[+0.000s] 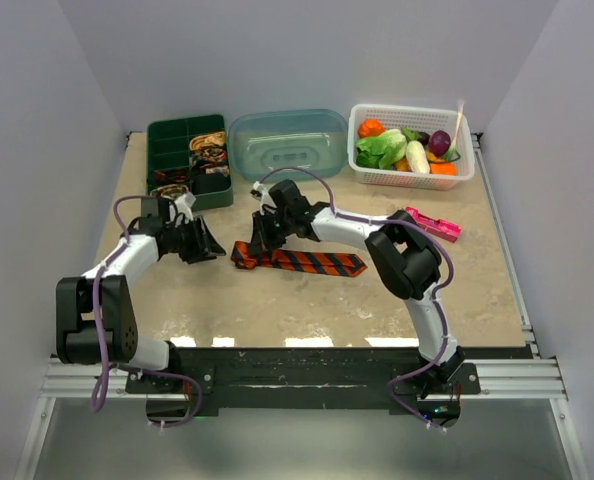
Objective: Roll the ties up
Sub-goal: Roll the tie at the center of the board.
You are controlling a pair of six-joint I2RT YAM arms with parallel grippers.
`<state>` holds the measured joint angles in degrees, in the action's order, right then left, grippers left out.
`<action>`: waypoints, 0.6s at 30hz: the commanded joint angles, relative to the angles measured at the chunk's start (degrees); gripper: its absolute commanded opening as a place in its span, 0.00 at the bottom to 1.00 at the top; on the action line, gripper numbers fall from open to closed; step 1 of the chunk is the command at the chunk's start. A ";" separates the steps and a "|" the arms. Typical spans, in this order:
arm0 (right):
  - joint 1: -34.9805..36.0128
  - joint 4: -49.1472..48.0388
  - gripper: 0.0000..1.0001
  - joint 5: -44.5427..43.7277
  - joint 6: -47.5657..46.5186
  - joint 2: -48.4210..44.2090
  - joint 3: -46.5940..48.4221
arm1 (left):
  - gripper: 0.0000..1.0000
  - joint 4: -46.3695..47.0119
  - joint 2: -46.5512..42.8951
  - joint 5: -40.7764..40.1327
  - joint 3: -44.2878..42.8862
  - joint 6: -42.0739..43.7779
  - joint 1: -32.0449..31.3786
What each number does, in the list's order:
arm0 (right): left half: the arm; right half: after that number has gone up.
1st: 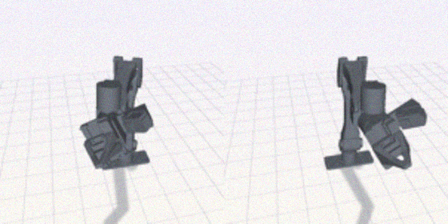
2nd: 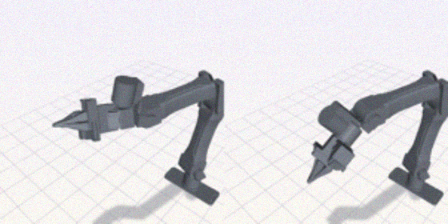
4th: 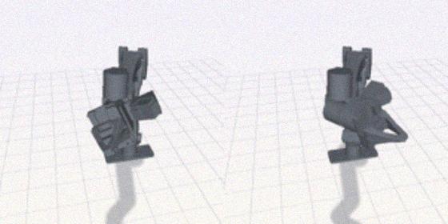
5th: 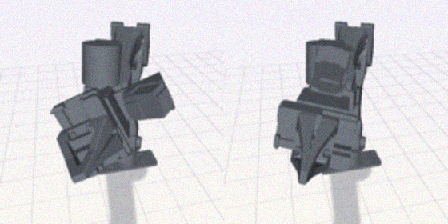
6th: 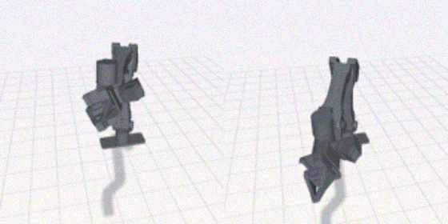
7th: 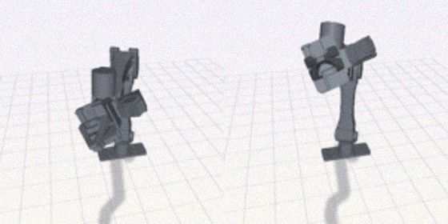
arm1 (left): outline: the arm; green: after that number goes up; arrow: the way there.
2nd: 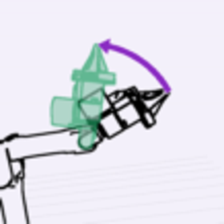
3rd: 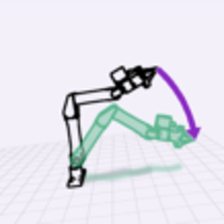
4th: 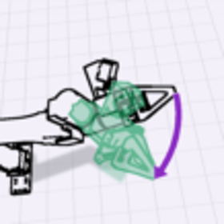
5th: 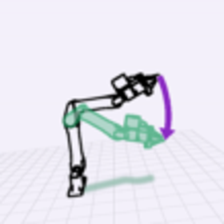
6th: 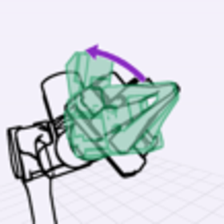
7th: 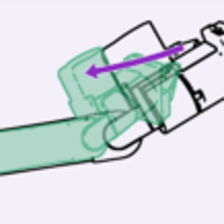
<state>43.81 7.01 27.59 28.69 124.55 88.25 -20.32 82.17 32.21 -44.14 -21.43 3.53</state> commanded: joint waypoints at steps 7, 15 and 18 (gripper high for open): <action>-0.31 1.61 0.00 3.79 2.16 -3.17 10.36 | 0.00 5.81 -5.09 -3.90 8.36 -5.29 -9.31; -0.92 5.29 0.00 -4.47 0.06 1.39 13.79 | 0.00 10.38 -4.04 -4.87 10.83 -7.75 -11.61; -1.01 6.53 0.00 -7.28 -0.21 3.59 15.11 | 0.00 13.80 -4.30 -6.27 11.36 -7.92 -12.49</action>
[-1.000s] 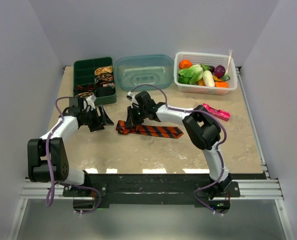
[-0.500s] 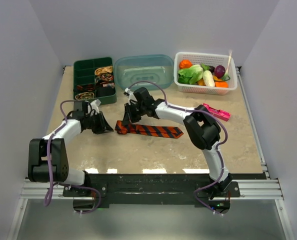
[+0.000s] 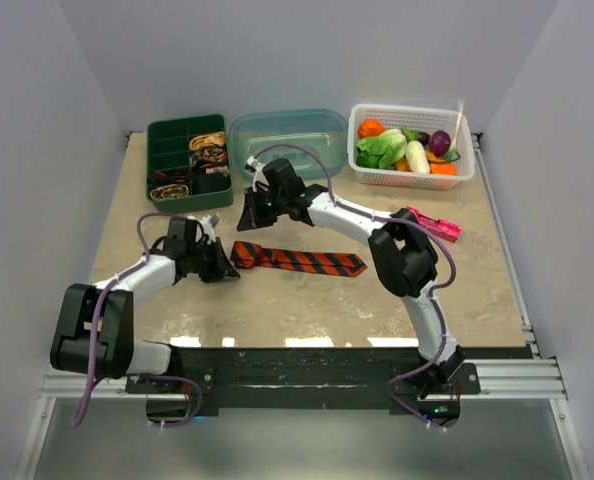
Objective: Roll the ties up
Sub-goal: Roll the tie at the center of the board.
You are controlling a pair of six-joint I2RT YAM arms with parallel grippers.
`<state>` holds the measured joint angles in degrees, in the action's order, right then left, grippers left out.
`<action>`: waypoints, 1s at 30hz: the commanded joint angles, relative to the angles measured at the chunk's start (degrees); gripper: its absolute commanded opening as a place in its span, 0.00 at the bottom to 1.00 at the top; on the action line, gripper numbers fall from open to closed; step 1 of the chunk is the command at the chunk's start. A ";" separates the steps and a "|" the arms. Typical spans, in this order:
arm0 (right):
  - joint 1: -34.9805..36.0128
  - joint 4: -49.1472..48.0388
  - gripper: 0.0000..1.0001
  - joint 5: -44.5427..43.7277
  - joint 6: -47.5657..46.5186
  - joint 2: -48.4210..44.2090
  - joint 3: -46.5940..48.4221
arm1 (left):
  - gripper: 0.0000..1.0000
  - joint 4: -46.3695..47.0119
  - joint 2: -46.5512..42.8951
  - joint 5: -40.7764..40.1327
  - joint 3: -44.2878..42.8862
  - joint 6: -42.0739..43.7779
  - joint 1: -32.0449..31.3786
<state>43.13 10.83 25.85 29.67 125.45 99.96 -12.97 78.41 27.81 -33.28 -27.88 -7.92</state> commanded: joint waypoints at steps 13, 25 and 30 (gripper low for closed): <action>-0.42 2.88 0.00 -8.71 -0.32 8.23 6.21 | 0.00 7.61 1.04 -9.44 -0.21 -1.12 -5.52; -0.24 1.39 0.00 -5.72 -0.05 8.94 2.43 | 0.00 10.60 3.42 -13.40 -1.62 -1.83 -8.25; -0.24 1.47 0.00 -4.67 -0.49 9.11 1.55 | 0.00 14.18 2.71 -14.19 -0.91 -3.15 -8.60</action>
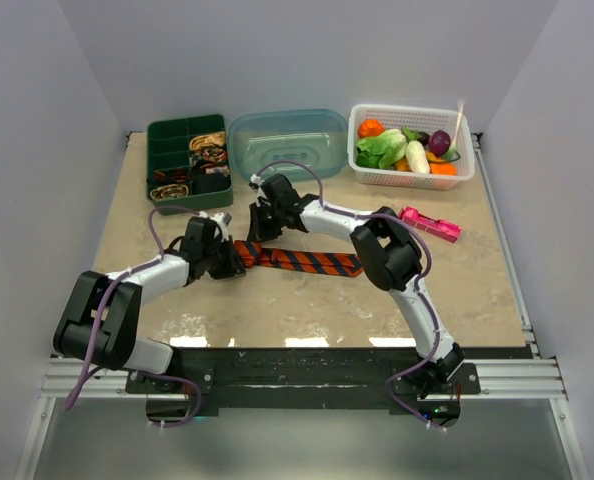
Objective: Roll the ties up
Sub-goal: Roll the tie at the center of the board.
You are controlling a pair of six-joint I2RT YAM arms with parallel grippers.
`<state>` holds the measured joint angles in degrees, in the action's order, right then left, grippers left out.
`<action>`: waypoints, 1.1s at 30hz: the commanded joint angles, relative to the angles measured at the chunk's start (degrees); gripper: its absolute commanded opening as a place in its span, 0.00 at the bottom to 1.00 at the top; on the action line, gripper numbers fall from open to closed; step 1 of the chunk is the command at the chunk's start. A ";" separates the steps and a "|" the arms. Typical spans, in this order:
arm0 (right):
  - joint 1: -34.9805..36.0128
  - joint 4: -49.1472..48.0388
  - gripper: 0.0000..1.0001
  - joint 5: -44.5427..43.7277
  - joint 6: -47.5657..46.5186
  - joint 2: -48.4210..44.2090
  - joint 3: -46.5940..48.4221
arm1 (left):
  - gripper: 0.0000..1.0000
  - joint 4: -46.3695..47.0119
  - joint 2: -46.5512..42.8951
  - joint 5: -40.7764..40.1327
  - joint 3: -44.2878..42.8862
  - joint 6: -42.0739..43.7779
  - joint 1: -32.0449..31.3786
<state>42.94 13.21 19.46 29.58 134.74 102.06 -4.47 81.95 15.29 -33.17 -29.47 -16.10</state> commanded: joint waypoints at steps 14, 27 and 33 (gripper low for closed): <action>0.04 -0.12 0.00 2.86 -1.11 0.88 0.24 | 0.00 10.72 2.86 -1.84 -0.93 -4.54 -2.01; -2.59 2.95 0.00 -2.14 -1.98 0.61 5.42 | 0.09 4.57 -3.45 -2.89 2.14 -0.68 -2.01; -3.56 5.59 0.00 -3.12 -4.09 -1.84 8.16 | 0.36 -2.12 -13.37 -4.74 3.55 -1.46 -2.01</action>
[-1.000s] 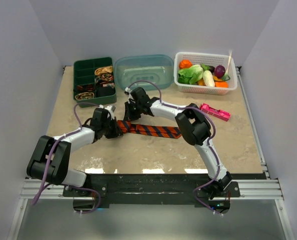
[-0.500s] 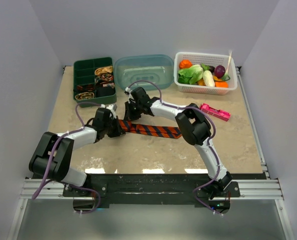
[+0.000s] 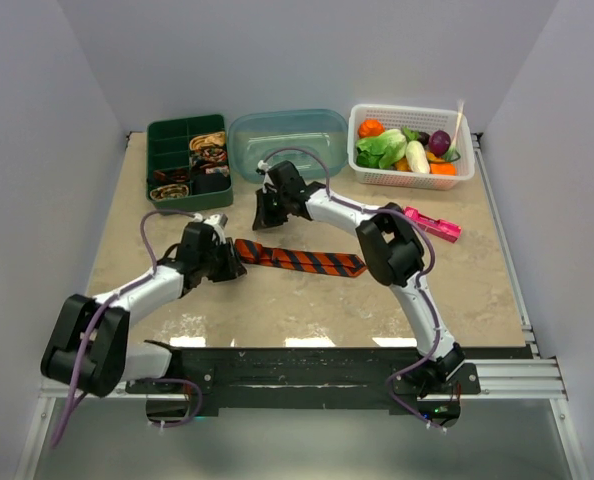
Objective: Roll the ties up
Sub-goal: Roll the tie at the center of the board.
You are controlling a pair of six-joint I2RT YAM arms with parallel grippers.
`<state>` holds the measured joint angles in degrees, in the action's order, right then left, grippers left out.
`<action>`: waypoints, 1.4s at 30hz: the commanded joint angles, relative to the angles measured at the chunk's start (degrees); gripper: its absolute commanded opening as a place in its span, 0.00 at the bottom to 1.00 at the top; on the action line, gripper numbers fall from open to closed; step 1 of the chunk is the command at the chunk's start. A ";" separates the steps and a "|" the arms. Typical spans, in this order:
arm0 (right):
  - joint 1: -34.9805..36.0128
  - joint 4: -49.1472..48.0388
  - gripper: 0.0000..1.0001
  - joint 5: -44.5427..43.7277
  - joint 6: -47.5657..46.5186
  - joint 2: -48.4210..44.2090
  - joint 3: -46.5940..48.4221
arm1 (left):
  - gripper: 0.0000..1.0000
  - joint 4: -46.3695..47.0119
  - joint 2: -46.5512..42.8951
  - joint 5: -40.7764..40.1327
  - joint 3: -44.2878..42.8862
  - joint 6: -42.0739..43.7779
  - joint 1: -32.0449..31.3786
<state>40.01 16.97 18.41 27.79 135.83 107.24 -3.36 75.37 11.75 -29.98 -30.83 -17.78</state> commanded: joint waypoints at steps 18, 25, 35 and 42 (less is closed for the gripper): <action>3.75 -0.62 0.00 -1.80 -5.73 -18.41 -11.61 | 0.73 6.95 2.32 17.77 -5.80 -5.12 16.28; 4.73 -1.33 0.00 -1.36 -5.64 -15.42 -14.16 | 0.73 10.38 7.15 23.14 -6.32 -4.85 17.78; 4.64 -2.29 0.00 -2.15 -5.64 -14.54 -15.75 | 0.73 11.71 12.16 25.34 -5.79 -3.63 17.78; 4.64 -2.73 0.00 -1.98 -5.64 -13.92 -17.32 | 0.72 11.97 14.54 24.46 -5.27 -3.18 17.78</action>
<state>44.86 16.12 16.36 23.03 120.92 91.33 6.33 88.90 35.05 -35.77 -34.87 -0.12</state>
